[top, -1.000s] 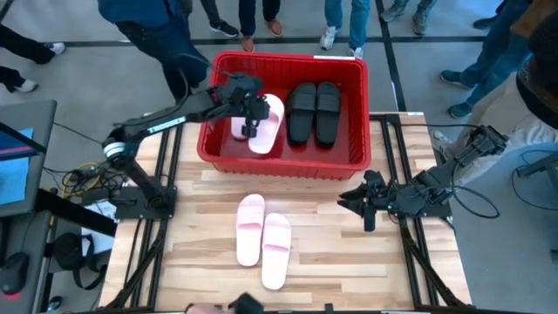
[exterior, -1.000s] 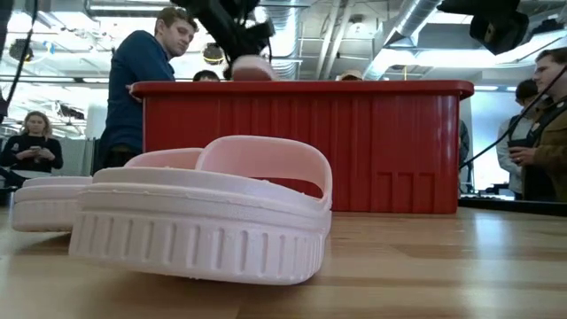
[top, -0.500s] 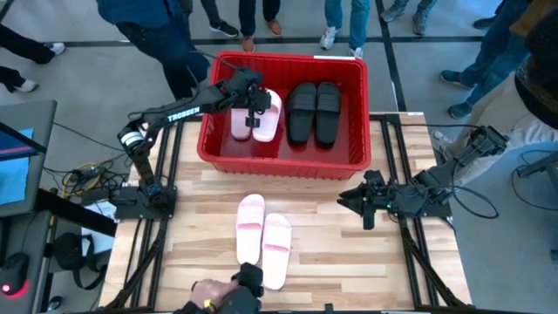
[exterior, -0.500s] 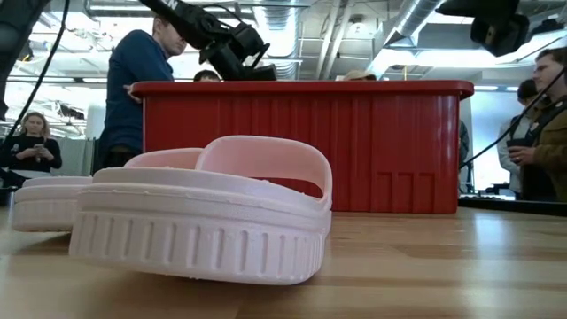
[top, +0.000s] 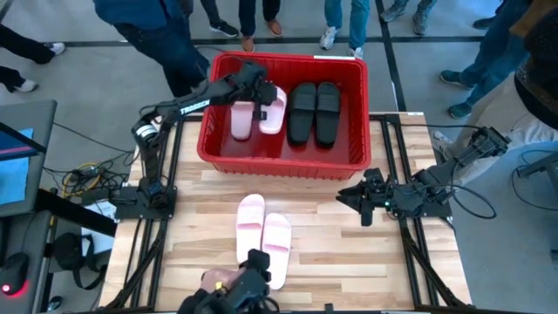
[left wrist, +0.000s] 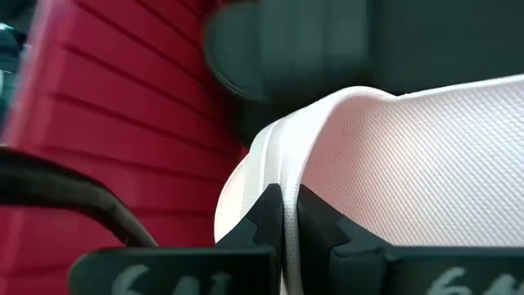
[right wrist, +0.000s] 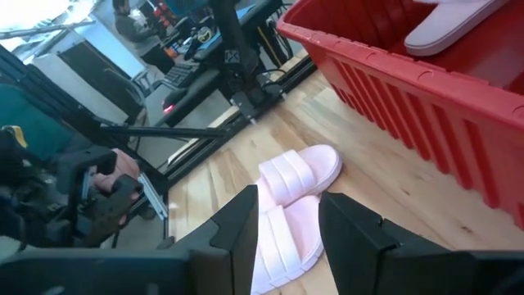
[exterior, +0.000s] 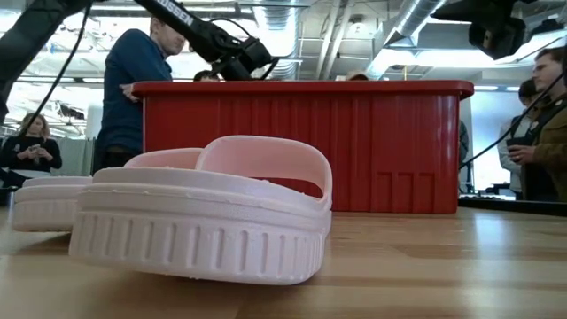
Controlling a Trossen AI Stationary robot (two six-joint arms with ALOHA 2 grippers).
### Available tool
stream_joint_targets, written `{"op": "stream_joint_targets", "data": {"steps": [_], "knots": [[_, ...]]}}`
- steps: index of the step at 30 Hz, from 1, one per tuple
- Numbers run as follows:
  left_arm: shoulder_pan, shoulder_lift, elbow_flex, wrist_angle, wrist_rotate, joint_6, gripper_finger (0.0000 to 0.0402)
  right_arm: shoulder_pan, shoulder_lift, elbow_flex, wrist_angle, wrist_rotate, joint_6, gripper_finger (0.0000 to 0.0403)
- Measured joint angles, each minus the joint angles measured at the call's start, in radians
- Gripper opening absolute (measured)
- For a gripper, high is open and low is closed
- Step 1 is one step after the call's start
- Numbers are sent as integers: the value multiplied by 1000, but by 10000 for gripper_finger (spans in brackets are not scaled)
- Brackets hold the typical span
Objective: Pick and place slides into bin
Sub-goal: Put the pink slide into the red container
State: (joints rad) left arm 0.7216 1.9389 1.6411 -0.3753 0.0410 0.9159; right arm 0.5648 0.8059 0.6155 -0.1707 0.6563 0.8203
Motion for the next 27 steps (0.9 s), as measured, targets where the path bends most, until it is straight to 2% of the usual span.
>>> {"op": "stream_joint_targets", "data": {"steps": [8, 27], "knots": [[12, 107, 143, -83, -10, -2, 0, 18, 0, 0, 4, 3, 29, 118], [86, 140, 141, -84, 53, -31, 0, 17, 0, 0, -32, 6, 20, 118]]}}
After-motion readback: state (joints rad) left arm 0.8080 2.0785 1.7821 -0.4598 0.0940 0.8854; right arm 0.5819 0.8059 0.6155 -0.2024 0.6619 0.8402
